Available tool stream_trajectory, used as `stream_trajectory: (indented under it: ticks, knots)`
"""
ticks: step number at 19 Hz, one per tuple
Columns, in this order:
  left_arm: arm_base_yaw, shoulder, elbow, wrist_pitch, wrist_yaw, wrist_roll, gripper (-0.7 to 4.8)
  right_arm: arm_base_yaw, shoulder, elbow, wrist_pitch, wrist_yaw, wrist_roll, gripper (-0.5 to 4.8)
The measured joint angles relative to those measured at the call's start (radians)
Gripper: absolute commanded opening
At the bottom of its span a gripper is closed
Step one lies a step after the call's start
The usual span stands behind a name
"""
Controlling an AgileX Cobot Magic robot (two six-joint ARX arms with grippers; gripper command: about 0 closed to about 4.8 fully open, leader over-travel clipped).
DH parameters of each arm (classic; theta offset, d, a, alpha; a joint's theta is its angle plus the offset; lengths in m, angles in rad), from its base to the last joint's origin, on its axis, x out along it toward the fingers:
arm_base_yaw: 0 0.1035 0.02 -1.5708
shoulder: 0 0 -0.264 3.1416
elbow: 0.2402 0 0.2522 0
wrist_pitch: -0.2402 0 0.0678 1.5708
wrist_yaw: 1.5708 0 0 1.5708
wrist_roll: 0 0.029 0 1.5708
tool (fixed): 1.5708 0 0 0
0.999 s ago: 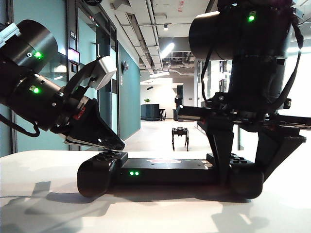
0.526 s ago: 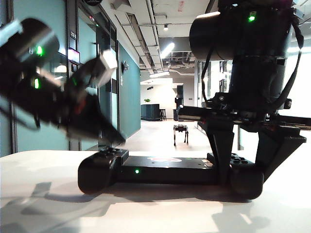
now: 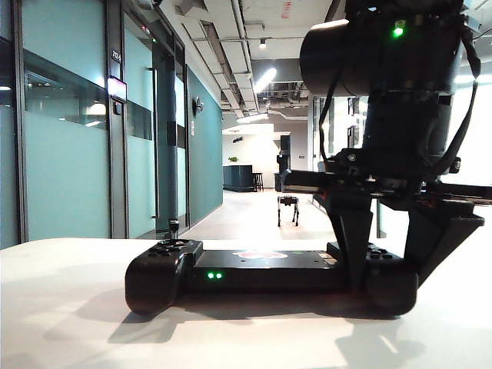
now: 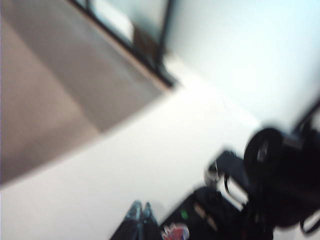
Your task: Push the left joystick on the remote control sitting on the white table forward to make the robot dog walk in a straight line until it approaches the door.
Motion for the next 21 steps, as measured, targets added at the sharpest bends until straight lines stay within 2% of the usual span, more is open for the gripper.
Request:
stream_trajectory:
  ticks: [3,5,10,19,20,21]
  knots:
    - [0.0,-0.135,0.001,-0.078,-0.045,-0.05,-0.05,-0.001,0.002,0.0,0.01,0.003,-0.013,2.88]
    - [0.0,-0.198,0.002,-0.138,-0.067,-0.074,-0.05,-0.003,0.002,0.0,0.024,-0.002,-0.018,2.89]
    - [0.0,-0.272,0.002,-0.256,-0.097,-0.075,-0.05,-0.003,0.002,0.0,0.018,0.005,-0.046,2.89]
    - [0.0,-0.282,0.002,-0.259,-0.097,-0.075,-0.05,-0.022,-0.006,0.214,-0.216,0.036,-0.134,2.85]
    - [0.0,-0.283,0.002,-0.261,-0.097,-0.075,-0.05,-0.023,-0.014,0.232,-0.247,0.033,-0.136,1.18]
    - [0.0,-0.288,0.002,-0.27,-0.097,-0.075,-0.05,-0.023,-0.045,0.261,-0.292,0.032,-0.137,0.05]
